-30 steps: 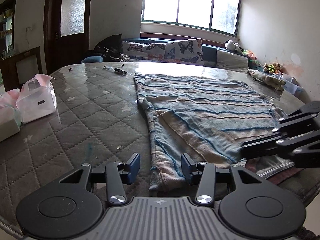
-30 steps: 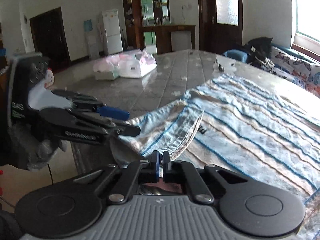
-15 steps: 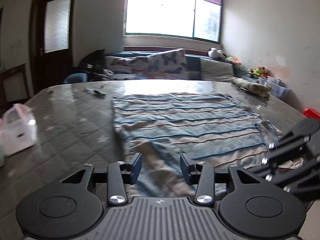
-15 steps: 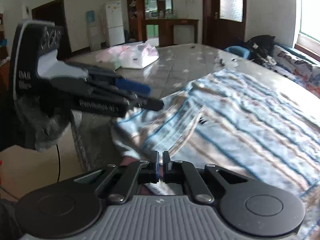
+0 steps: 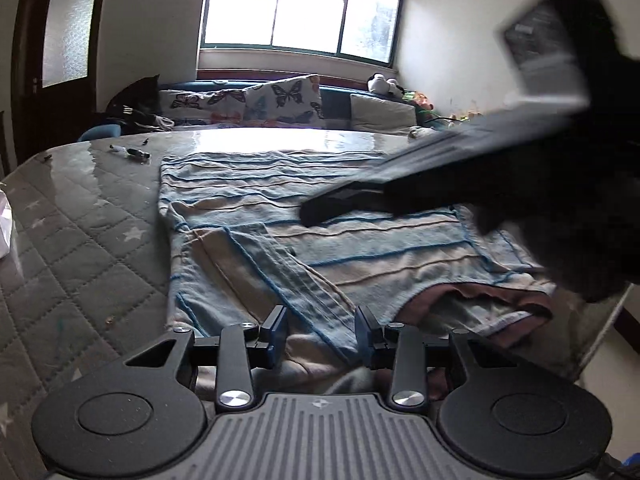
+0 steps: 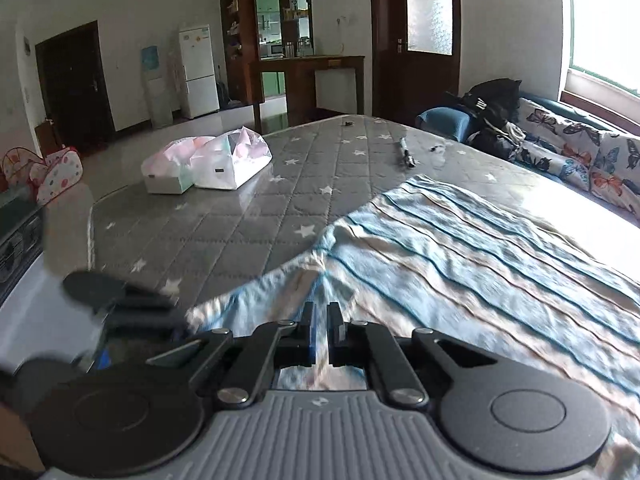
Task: Fold towel
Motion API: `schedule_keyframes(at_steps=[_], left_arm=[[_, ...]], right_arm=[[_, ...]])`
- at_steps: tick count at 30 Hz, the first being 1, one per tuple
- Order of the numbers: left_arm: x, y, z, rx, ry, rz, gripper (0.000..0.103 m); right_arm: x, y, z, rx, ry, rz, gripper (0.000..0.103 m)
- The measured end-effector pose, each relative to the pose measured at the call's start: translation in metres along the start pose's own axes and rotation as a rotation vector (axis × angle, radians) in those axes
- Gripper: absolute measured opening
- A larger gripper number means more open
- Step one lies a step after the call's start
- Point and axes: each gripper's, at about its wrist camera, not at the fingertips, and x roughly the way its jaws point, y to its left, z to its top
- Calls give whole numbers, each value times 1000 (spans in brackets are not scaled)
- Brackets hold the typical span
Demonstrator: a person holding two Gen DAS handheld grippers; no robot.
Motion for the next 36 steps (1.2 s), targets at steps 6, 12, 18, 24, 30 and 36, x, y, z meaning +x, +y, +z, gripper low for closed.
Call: schedule_keyframes(at_steps=[6,12,18,24,30,36], left_arm=[[-3,2,-1,-3,3,-22,39],[-7,2,0,13,9,-28,41],[-14,-4,-3,44,24,-36,41],[-31,-7,-6,67,26,-35,41],[-46,-12,-9,163,46,-38,49],[-46,-13,-18,262,80,-15,51]], right_arm=[[48,3,12,-34,64,12,5],[58,1,8,-38,101,14,8],[32,13,-13,-129,142,49,11],[5,19,-34,-143,157,65,11],[-25,21,-49,-137,130,45,22],[-66,15,-69,-116,103,-37,41]])
